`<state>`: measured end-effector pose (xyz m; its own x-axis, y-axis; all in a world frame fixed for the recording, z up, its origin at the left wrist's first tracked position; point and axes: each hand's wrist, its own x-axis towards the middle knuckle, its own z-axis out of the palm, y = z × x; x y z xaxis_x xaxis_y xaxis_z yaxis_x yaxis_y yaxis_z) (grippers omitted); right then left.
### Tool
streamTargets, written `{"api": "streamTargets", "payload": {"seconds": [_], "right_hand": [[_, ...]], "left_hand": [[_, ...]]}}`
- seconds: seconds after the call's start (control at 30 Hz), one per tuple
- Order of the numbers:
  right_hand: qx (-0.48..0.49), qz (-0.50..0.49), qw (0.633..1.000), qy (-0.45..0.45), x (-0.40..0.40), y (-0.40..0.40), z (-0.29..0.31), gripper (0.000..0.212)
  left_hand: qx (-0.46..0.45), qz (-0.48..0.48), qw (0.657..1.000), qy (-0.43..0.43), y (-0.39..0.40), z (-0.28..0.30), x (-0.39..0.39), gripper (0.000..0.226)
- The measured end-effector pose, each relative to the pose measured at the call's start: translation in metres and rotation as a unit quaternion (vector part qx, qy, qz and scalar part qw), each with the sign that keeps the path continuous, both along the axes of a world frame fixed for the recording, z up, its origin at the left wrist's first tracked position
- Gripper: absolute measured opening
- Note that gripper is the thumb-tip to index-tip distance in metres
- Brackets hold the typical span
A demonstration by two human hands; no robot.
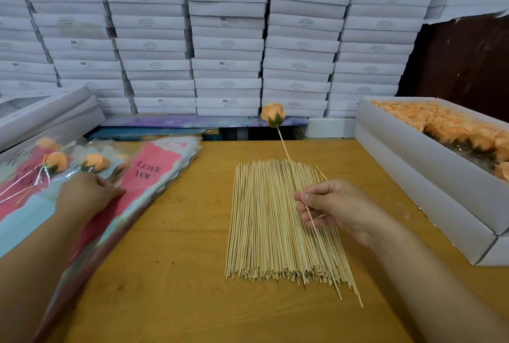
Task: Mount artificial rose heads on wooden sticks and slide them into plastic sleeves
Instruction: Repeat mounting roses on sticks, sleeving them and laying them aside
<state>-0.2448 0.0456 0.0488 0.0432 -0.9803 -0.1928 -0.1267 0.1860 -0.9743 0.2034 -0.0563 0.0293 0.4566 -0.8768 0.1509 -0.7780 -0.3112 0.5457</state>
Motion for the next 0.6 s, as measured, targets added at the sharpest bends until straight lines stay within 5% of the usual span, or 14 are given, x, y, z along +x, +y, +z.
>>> {"api": "streamTargets", "payload": {"seconds": [0.3,0.6], "right_hand": [[-0.004,0.002,1.000,0.003,0.0009,0.0006,-0.0012,0.008],[-0.006,0.003,1.000,0.008,0.0014,0.0000,-0.0011,0.007]], "left_hand": [[-0.023,-0.055,0.997,-0.040,0.0022,0.0037,-0.0035,0.009],[-0.026,-0.075,0.996,-0.041,0.0057,0.0081,-0.0091,0.014]]}}
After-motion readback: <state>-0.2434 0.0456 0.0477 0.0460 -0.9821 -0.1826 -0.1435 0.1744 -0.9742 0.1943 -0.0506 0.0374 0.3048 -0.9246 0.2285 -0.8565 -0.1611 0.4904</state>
